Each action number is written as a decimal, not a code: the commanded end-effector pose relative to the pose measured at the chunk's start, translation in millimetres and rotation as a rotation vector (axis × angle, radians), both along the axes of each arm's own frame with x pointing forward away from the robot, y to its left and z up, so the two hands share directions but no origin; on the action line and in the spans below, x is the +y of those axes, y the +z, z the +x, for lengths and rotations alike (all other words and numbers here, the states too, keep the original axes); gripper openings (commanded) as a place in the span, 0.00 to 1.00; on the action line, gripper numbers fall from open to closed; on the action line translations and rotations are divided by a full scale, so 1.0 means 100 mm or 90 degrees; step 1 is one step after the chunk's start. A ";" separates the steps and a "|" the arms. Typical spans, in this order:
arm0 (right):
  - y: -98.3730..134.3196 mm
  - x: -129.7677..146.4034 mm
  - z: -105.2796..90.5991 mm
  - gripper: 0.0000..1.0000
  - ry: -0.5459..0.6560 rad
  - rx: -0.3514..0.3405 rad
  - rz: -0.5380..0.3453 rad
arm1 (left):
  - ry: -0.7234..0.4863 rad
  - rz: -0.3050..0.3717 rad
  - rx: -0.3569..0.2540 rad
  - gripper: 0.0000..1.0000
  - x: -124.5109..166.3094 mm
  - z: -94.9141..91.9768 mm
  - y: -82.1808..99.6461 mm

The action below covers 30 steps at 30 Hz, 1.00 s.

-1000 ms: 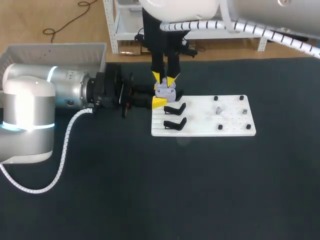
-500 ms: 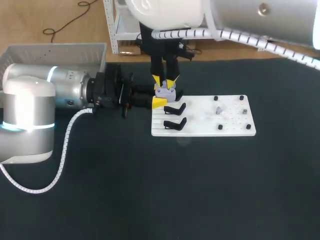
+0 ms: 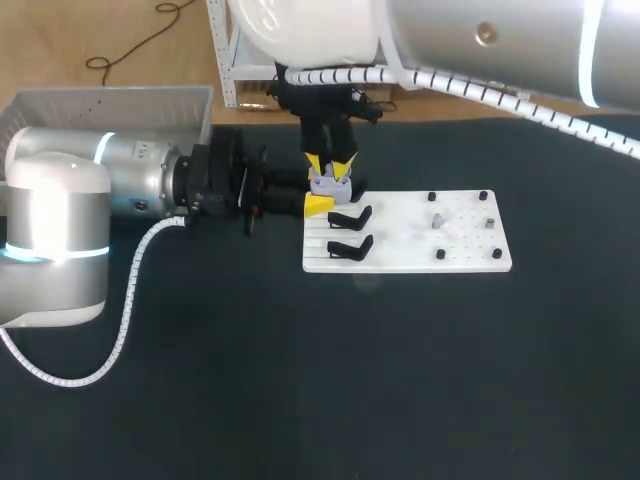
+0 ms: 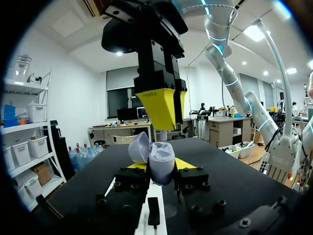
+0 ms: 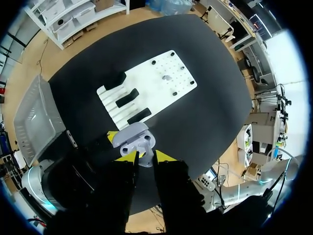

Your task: Pick up each earbud case from the left stands, insert the matching earbuds, close the lid, and place the case in the box.

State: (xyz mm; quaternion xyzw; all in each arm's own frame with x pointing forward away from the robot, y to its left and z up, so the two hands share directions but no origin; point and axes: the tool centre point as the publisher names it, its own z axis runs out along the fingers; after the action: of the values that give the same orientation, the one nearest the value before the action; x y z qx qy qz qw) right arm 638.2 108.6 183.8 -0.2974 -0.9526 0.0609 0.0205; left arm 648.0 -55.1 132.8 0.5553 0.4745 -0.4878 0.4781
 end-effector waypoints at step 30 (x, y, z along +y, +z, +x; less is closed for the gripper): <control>-0.15 -0.04 0.07 0.00 -0.021 0.022 0.000 | 0.001 -0.002 -0.002 0.00 0.00 0.00 -0.01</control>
State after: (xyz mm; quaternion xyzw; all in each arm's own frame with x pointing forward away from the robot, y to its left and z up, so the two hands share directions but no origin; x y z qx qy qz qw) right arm 643.5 104.3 169.1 -0.3108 -0.9476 0.0650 0.0364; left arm 648.0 -55.0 132.7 0.5553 0.4745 -0.4877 0.4781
